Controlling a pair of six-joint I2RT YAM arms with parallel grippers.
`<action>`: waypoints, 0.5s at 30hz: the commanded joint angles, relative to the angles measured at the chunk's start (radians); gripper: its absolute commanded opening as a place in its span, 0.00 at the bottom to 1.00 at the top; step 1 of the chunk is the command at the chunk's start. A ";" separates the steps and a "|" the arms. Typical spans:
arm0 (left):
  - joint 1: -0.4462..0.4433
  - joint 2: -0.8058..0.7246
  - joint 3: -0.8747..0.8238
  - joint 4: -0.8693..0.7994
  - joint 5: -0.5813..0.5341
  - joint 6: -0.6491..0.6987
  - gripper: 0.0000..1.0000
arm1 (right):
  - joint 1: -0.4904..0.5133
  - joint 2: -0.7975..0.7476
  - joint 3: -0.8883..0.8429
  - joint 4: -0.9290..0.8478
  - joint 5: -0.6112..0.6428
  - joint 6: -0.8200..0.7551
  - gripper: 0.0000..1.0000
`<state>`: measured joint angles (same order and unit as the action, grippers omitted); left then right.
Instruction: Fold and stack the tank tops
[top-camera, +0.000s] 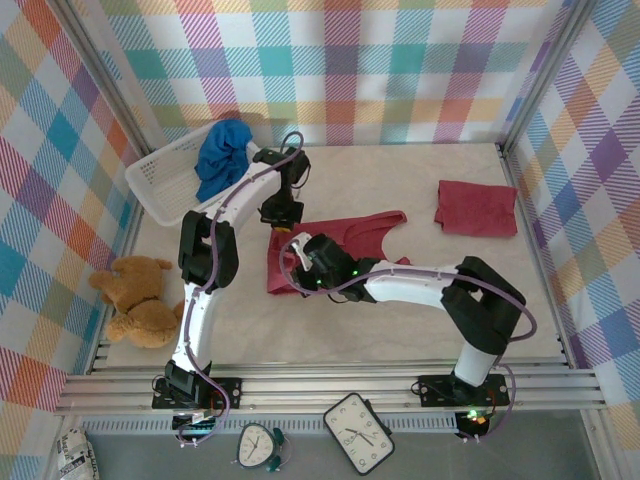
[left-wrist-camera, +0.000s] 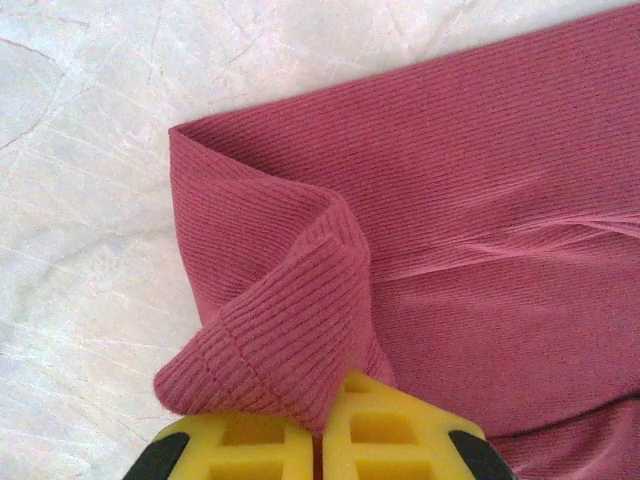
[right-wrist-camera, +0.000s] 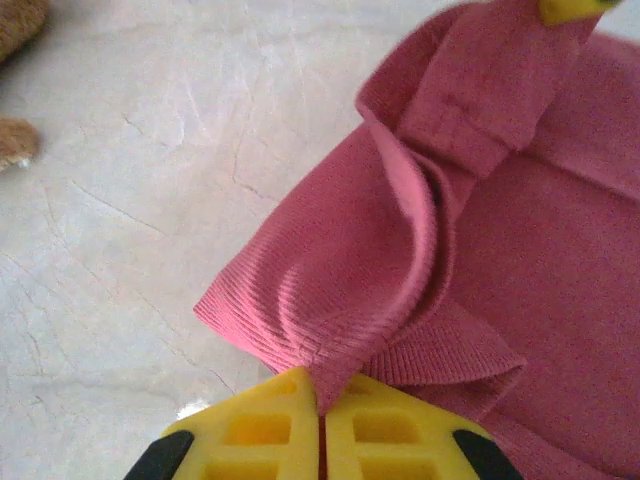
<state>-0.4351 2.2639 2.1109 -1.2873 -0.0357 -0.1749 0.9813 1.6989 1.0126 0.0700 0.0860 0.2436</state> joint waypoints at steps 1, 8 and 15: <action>0.012 -0.020 0.072 -0.009 0.034 -0.009 0.08 | 0.003 -0.065 -0.033 -0.070 0.066 -0.090 0.08; 0.004 0.035 0.130 0.025 0.121 -0.028 0.08 | -0.022 -0.128 -0.091 -0.090 0.094 -0.156 0.08; -0.003 0.056 0.159 0.087 0.175 -0.058 0.08 | -0.051 -0.205 -0.141 -0.120 0.128 -0.205 0.08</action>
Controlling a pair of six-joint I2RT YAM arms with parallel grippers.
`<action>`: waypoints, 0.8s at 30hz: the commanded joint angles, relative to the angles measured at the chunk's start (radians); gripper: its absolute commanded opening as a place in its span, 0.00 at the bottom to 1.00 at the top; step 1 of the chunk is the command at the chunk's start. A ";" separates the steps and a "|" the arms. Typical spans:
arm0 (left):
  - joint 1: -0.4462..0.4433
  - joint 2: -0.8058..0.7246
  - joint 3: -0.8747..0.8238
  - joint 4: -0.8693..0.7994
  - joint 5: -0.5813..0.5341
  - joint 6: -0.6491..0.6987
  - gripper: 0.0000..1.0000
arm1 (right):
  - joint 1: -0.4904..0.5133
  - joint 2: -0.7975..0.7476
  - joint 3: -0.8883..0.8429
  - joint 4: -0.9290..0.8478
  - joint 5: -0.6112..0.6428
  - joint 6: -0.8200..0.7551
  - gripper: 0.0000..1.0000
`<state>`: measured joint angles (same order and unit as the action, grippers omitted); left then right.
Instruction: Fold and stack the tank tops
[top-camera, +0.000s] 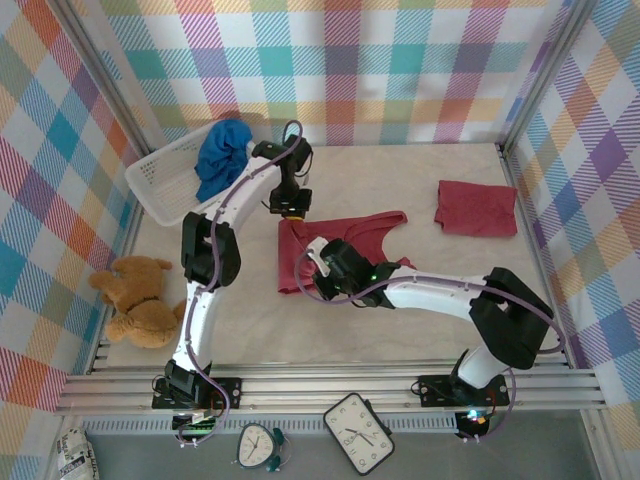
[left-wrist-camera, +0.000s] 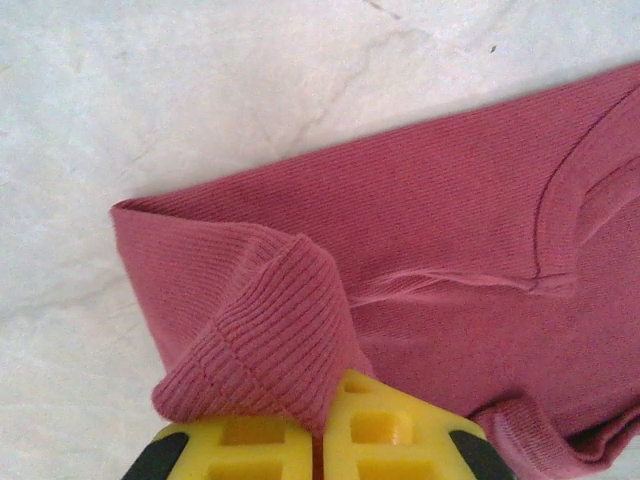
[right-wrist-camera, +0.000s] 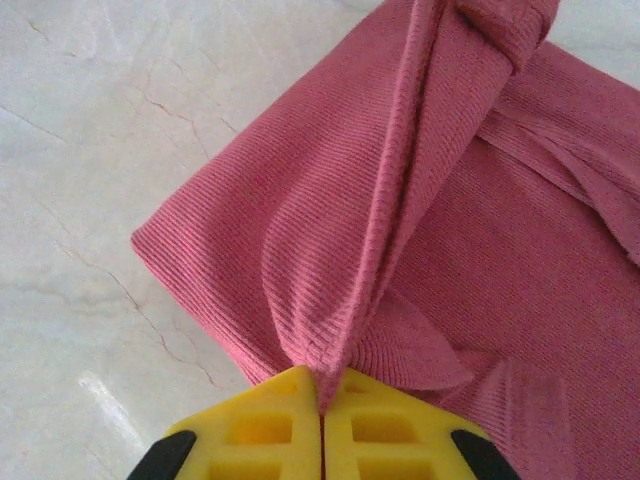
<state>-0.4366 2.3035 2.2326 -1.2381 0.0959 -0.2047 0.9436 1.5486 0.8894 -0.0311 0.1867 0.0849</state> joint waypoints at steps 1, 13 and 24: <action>-0.003 0.019 0.041 0.049 0.047 -0.032 0.07 | -0.016 -0.061 -0.021 -0.021 0.030 -0.053 0.08; -0.038 0.136 0.108 0.092 0.125 -0.045 0.10 | -0.109 -0.070 -0.153 0.041 -0.044 -0.047 0.08; -0.048 0.196 0.165 0.129 0.100 -0.053 0.32 | -0.149 -0.035 -0.249 0.120 -0.093 0.063 0.18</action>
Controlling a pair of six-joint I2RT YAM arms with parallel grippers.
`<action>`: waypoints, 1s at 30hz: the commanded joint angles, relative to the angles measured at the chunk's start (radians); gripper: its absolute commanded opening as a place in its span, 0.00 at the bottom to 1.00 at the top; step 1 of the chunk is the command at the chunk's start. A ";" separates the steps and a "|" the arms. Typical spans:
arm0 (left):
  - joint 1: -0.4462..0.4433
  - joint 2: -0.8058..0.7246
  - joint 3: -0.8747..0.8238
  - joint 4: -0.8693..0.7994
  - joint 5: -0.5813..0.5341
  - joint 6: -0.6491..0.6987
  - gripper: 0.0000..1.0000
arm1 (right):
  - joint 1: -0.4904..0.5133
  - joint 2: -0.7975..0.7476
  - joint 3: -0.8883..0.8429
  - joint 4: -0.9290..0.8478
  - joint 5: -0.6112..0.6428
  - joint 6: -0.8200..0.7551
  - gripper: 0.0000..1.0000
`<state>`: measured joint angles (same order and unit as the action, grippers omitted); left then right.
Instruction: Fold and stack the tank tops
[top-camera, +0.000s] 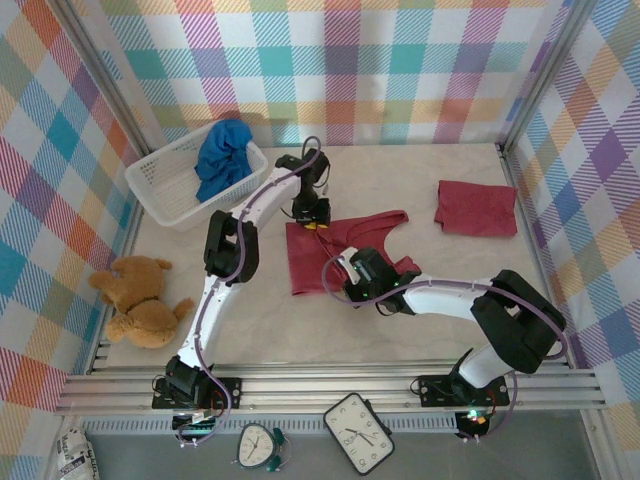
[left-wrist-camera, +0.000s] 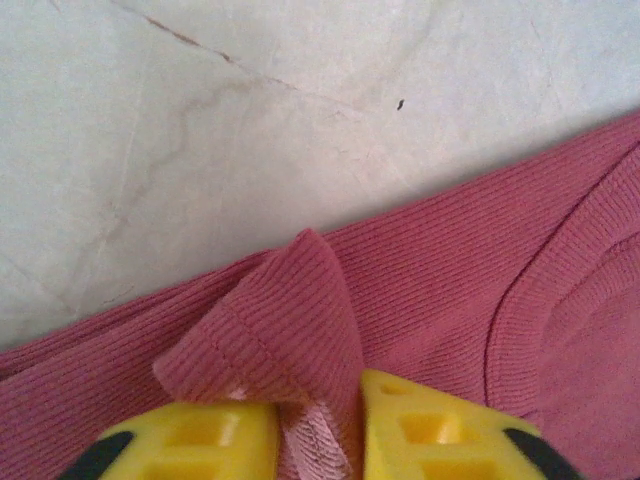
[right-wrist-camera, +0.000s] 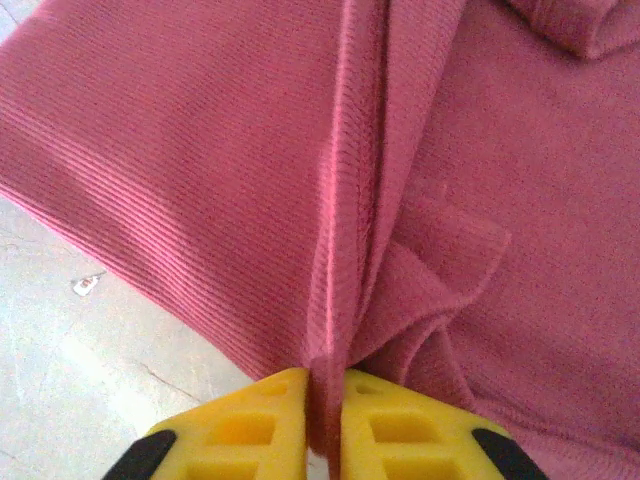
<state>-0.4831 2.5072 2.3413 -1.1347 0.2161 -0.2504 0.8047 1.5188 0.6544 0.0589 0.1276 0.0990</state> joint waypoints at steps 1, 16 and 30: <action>-0.003 -0.010 0.064 0.028 -0.019 -0.008 0.36 | -0.012 -0.007 -0.015 0.026 -0.031 0.057 0.19; -0.002 -0.150 0.079 -0.006 -0.053 0.005 0.49 | -0.059 -0.165 -0.028 -0.074 0.022 0.124 0.45; 0.095 -0.397 -0.494 0.160 -0.093 0.030 0.53 | 0.109 0.011 0.152 0.076 -0.061 -0.227 0.64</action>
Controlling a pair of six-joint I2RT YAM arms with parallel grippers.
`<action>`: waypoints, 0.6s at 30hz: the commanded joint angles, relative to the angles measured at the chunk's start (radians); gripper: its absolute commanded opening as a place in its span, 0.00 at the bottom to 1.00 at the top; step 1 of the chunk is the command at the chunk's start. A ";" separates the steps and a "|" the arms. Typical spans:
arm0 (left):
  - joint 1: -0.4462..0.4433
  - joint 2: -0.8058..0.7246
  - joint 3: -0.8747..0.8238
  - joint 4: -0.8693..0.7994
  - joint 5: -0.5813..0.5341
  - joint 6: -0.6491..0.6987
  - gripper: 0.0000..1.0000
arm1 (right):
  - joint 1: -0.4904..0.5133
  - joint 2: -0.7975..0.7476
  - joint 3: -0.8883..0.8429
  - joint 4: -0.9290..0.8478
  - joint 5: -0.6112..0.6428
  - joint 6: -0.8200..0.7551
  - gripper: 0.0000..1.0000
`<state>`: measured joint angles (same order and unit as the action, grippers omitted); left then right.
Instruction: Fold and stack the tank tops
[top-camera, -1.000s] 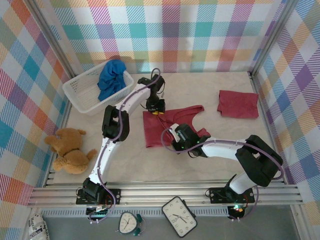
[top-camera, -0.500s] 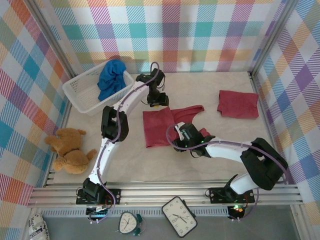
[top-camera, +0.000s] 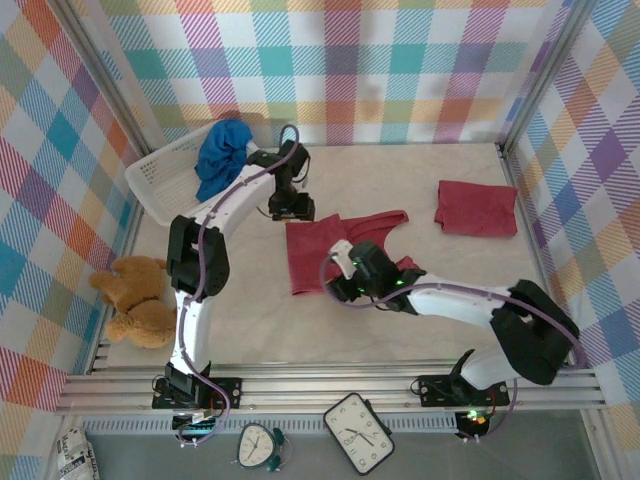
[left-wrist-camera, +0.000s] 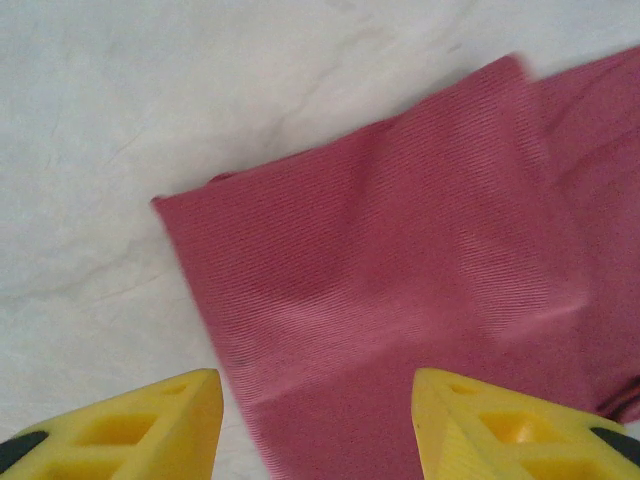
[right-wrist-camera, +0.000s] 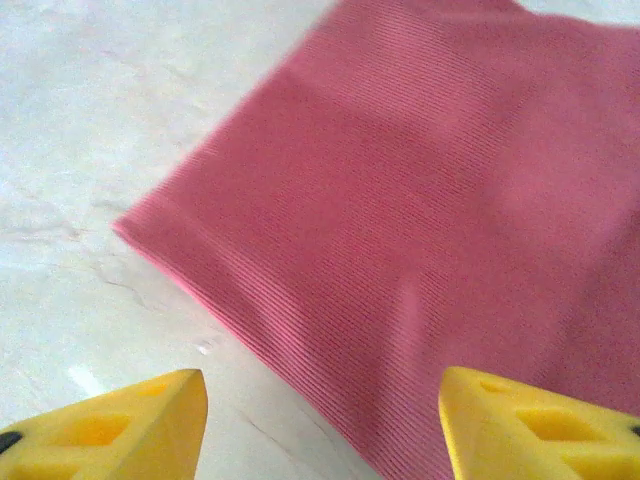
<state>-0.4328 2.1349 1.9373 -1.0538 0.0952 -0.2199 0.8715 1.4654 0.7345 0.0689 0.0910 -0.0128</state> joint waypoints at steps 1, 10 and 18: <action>0.054 -0.023 -0.111 0.093 0.037 0.001 0.53 | 0.054 0.100 0.101 0.065 -0.028 -0.127 0.65; 0.101 0.080 -0.105 0.126 0.072 0.034 0.51 | 0.150 0.353 0.302 0.046 0.006 -0.201 0.66; 0.106 0.154 -0.065 0.148 0.130 0.040 0.49 | 0.170 0.463 0.377 -0.032 0.106 -0.236 0.62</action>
<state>-0.3264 2.2704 1.8393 -0.9134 0.1825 -0.1963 1.0389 1.8999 1.0866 0.0807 0.1551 -0.2203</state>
